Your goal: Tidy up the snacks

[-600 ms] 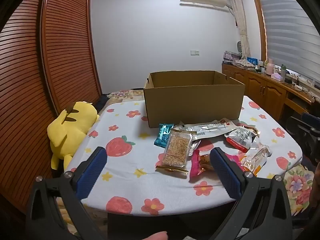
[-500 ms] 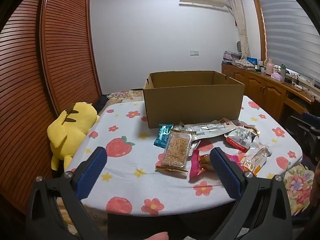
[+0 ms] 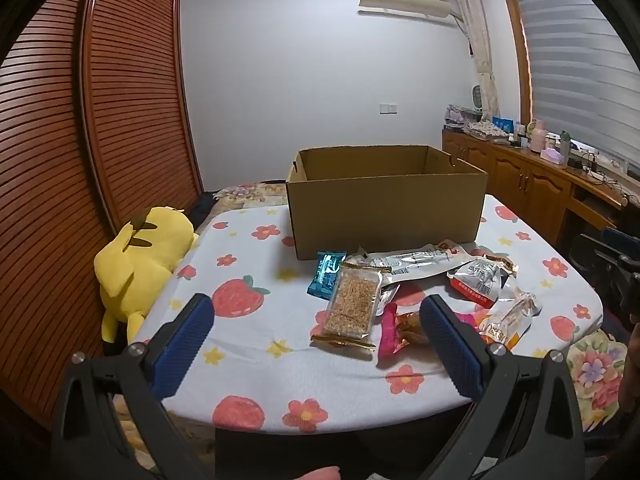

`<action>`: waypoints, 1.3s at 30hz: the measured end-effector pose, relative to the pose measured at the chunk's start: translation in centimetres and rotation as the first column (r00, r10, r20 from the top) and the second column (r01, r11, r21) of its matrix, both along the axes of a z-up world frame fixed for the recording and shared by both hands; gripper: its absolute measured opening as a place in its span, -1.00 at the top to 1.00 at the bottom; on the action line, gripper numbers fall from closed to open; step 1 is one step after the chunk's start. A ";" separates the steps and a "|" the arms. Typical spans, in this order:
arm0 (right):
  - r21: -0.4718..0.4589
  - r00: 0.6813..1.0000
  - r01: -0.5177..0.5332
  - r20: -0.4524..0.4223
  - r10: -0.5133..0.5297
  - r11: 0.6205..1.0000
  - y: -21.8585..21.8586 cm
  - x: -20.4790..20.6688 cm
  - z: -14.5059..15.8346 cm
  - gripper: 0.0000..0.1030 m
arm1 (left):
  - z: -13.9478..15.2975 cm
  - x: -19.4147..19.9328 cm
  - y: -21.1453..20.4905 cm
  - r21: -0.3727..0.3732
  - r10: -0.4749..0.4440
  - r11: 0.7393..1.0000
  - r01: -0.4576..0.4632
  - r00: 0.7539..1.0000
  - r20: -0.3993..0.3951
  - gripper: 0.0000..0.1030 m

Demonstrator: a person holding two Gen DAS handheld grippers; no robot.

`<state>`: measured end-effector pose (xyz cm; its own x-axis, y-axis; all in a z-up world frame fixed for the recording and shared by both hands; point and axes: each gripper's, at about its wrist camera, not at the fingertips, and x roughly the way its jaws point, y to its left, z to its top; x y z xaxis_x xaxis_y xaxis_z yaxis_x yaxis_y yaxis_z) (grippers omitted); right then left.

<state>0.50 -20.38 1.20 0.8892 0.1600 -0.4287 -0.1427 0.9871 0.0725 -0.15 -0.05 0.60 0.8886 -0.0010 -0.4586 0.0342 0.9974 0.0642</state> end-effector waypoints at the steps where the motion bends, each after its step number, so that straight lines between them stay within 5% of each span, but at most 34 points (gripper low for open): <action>1: 0.002 1.000 0.001 -0.001 -0.001 1.000 0.0 0.1 0.0 -1.00 | 0.1 0.0 0.1 0.000 0.000 1.000 0.000 1.000 0.002 -1.00; 39: 0.005 1.000 0.011 0.007 -0.011 1.000 -0.4 -0.1 0.1 -1.00 | 0.5 -0.1 0.2 0.005 -0.002 1.000 0.002 1.000 0.014 -1.00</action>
<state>0.44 -20.80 1.29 0.8940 0.1526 -0.4213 -0.1326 0.9882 0.0767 -0.27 0.15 1.07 0.8949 -0.0006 -0.4463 0.0351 0.9970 0.0692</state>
